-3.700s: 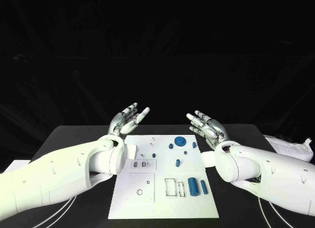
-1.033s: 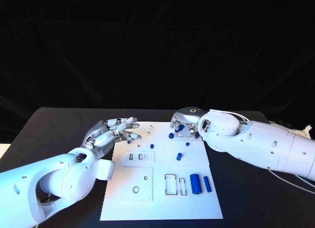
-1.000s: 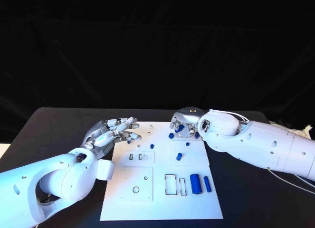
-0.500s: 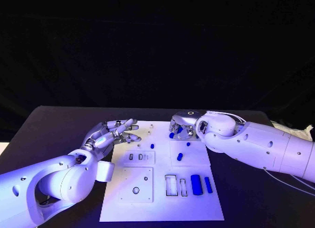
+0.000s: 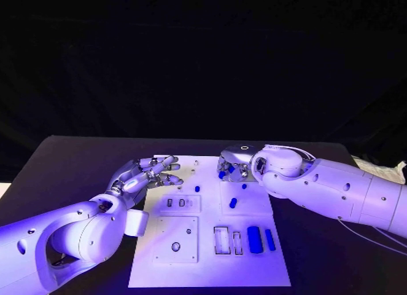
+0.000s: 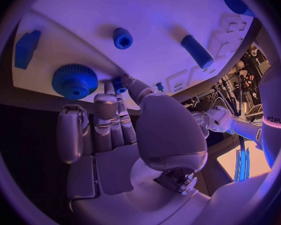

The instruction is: Assemble the parts on the task board

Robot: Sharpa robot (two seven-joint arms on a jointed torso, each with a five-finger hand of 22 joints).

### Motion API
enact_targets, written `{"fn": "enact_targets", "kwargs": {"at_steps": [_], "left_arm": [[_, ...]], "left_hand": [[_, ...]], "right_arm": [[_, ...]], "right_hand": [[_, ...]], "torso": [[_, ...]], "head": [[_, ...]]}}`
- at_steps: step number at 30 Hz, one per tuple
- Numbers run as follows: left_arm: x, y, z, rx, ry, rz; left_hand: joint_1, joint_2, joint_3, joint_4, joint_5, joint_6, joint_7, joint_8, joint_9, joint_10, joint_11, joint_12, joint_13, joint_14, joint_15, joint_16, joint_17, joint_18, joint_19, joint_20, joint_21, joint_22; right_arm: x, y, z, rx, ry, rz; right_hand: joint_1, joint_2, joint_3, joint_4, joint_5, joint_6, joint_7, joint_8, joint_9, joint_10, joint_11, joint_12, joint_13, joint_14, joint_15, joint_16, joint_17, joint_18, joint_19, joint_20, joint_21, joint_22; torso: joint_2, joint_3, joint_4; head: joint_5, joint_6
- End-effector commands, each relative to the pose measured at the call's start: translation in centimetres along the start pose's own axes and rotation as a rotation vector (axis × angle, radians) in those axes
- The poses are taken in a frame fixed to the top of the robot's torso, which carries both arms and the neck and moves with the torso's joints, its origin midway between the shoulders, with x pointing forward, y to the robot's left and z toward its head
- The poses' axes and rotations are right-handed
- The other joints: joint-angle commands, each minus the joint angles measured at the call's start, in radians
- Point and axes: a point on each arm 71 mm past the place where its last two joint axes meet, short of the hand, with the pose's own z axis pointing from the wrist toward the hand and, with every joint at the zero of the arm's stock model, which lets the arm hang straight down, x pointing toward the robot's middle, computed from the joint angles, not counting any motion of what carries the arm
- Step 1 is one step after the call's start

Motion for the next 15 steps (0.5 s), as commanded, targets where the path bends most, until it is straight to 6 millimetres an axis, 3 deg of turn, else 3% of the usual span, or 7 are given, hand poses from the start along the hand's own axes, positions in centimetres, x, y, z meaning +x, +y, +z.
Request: {"fn": "enact_targets", "kwargs": {"at_steps": [1,6,11,15], "left_arm": [[0.2,-0.1,0.1,-0.005,0.012,-0.008],[0.1,0.0,0.1,-0.009,0.008,-0.006],[0.1,0.0,0.1,-0.012,0.005,-0.005],[0.0,0.0,0.1,-0.013,0.004,-0.004]], "left_hand": [[0.003,0.005,0.003,-0.002,-0.003,-0.003,0.001,-0.005,0.0,-0.009,0.0,-0.005,-0.001,-0.006,0.0,-0.006,0.002,0.01,-0.004,0.001,-0.006,-0.001],[0.005,0.005,0.006,-0.005,-0.003,-0.004,0.001,-0.006,0.0,-0.01,0.001,-0.005,-0.002,-0.007,0.0,-0.007,0.003,0.01,-0.005,0.002,-0.006,-0.002],[0.006,0.005,0.007,-0.006,-0.003,-0.004,0.001,-0.006,0.0,-0.01,0.001,-0.005,-0.002,-0.008,0.0,-0.007,0.004,0.01,-0.005,0.002,-0.006,-0.002],[0.007,0.004,0.008,-0.008,-0.003,-0.005,0.002,-0.007,-0.001,-0.011,0.001,-0.005,-0.002,-0.009,0.0,-0.007,0.006,0.01,-0.005,0.002,-0.007,-0.002]], "right_arm": [[0.4,0.1,0.0,-0.009,0.027,0.002],[0.4,0.0,0.0,-0.008,0.022,0.006],[-0.3,0.2,-0.1,-0.026,-0.061,0.041],[-1.0,0.5,-0.2,-0.042,-0.157,0.09]], "right_hand": [[0.0,0.011,0.006,0.005,-0.006,0.009,0.0,-0.001,0.001,0.007,-0.005,0.002,-0.002,0.015,0.008,0.007,-0.001,-0.02,0.001,0.008,0.004,0.002],[0.001,0.017,0.015,0.014,-0.002,0.023,0.001,0.003,0.004,0.02,-0.008,0.003,-0.001,0.013,0.006,0.013,0.0,-0.02,0.001,0.006,0.006,0.004],[0.024,0.051,0.046,0.023,-0.009,0.072,-0.009,0.023,0.018,0.075,-0.022,0.018,0.006,0.012,-0.005,0.027,0.006,-0.021,0.002,-0.003,0.009,0.009],[0.032,0.061,0.058,0.027,-0.005,0.089,-0.012,0.031,0.026,0.104,-0.028,0.022,0.01,0.012,-0.01,0.032,0.007,-0.021,0.004,-0.01,0.012,0.013]], "torso": [[0.003,-0.0023,0.0068],[0.007,-0.0045,0.0134],[0.008,-0.006,0.0193],[0.011,-0.007,0.0235]], "head": [[-0.006,-0.001],[-0.011,0.0],[-0.015,0.0],[-0.017,0.005]]}}
